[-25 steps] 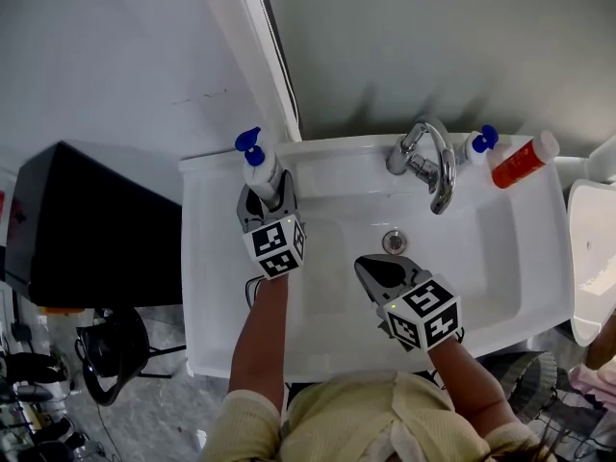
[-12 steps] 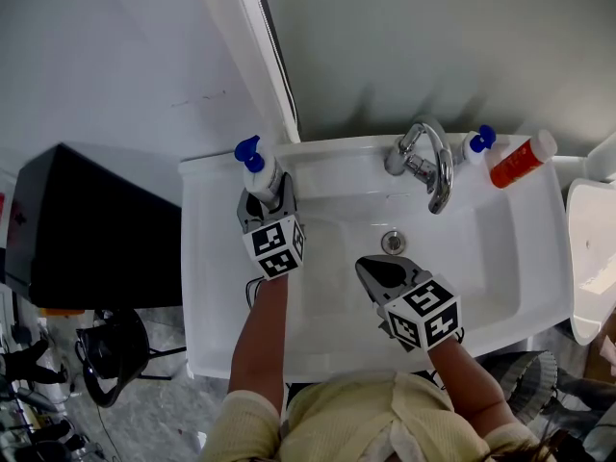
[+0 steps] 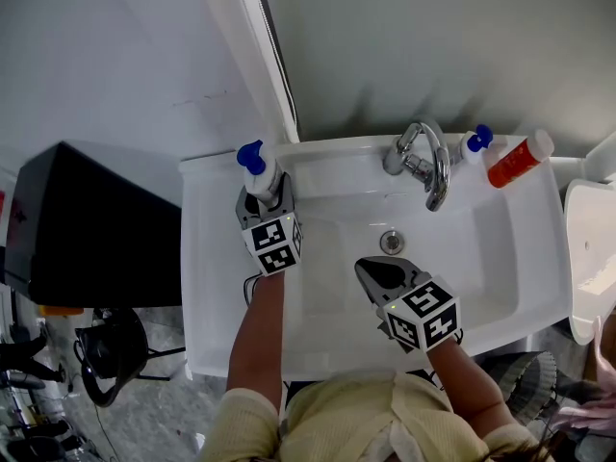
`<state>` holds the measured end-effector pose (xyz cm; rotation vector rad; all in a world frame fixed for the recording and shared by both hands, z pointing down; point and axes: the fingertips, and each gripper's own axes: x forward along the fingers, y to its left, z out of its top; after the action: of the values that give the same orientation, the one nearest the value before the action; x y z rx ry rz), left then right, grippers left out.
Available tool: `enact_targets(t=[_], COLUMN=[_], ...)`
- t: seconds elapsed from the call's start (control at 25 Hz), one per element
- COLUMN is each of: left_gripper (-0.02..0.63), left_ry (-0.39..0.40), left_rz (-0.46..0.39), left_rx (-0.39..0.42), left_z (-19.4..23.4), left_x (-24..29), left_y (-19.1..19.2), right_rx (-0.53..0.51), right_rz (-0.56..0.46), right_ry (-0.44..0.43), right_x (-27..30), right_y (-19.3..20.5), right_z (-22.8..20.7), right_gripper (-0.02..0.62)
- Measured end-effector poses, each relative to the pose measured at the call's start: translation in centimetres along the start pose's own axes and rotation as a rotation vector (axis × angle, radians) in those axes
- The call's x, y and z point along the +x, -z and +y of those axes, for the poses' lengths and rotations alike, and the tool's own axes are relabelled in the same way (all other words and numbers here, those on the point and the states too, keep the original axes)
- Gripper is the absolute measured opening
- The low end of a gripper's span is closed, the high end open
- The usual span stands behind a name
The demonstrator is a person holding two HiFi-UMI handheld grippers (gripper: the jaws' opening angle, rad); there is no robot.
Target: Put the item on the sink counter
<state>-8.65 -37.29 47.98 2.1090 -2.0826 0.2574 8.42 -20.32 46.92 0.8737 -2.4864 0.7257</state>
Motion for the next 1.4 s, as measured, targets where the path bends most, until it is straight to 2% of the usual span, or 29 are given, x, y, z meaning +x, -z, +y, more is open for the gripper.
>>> enact_targets(t=[0.24, 0.6, 1.04, 1.4], left_gripper=[0.290, 0.290, 0.304, 0.304], left_ry=[0.017, 0.019, 0.036, 0.057], left_rz=[0.026, 0.003, -0.006, 0.029], left_rx=[0.008, 0.028, 0.000, -0.006], left_z=[0.0, -0.2, -0.2, -0.1], left_x=[-0.1, -1.1, -2.8, -4.8], left_y=[0.1, -0.9, -1.2, -0.3], right_rx=[0.001, 0.011, 0.000, -0.002], right_rz=[-0.013, -0.029, -0.043, -0.055], right_ry=[0.011, 0.023, 0.029, 0.028], right_x=[-0.4, -1.3, -2.2, -2.6], right_y=[-0.1, 0.3, 0.3, 0.5], right_z=[0.1, 0.5, 1.5, 2.7], right_gripper=[0.026, 0.026, 0.026, 0.026])
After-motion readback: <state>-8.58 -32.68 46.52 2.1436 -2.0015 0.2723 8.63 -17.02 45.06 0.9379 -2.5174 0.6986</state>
